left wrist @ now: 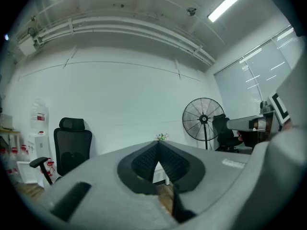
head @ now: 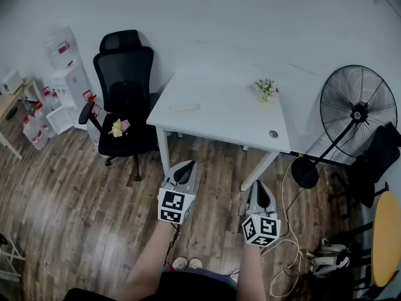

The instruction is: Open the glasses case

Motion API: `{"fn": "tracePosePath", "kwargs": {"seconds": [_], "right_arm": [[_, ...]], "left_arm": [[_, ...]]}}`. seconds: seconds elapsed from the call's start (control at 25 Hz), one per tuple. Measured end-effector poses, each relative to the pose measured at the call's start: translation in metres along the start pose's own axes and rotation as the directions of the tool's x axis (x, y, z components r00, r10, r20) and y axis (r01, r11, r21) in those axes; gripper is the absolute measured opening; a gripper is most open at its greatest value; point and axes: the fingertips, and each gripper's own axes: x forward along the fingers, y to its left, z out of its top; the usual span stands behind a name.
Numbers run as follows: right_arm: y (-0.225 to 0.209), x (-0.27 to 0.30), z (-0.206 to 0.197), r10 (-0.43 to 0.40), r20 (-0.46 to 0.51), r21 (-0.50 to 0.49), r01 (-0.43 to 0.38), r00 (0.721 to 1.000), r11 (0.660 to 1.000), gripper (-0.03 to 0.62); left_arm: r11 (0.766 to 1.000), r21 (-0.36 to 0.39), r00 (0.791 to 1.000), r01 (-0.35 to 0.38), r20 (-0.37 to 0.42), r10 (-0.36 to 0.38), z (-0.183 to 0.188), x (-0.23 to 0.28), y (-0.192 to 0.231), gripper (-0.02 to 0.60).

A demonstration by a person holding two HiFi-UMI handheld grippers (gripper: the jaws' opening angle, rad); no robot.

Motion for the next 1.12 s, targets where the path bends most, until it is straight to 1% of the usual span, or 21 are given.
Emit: {"fn": "tracePosePath", "kwargs": {"seconds": [0.36,0.4,0.48,0.64,0.84,1.12], "right_arm": [[0.011,0.002,-0.004,0.019,-0.011,-0.011,-0.019,1.0,1.0,0.016],[0.013,0.003,-0.005,0.024,-0.012,-0.007,-0.024,1.0,1.0,0.035],[0.015,0.004,-0.006,0.028,-0.012,-0.002,-0.028,1.0,1.0,0.043],[0.019,0.006,-0.005,0.028,-0.004,0.009,-0.028,1.0,1.0,0.086],[0.026,0.009,-0.008,0.016,0.006,0.021,-0.016,1.0,1.0,0.124],[0.032,0.011,-0.014,0.012,0.017,0.042,-0.012,1.0,0.999,0.127]], "left_arm": [[1.0,-0.009,1.0,0.016,-0.009,-0.016,-0.01,-0.002,0.003,0.008],[1.0,-0.009,1.0,0.018,-0.012,-0.018,-0.011,-0.002,0.004,0.008],[1.0,-0.011,1.0,0.021,-0.019,-0.021,-0.013,-0.003,0.006,0.008],[1.0,-0.019,1.0,0.023,-0.013,-0.024,-0.013,-0.003,0.014,0.008],[1.0,-0.016,1.0,0.022,-0.008,-0.022,-0.015,-0.004,0.03,0.008],[1.0,0.011,1.0,0.028,-0.006,-0.028,-0.011,-0.007,0.04,0.008]]}}
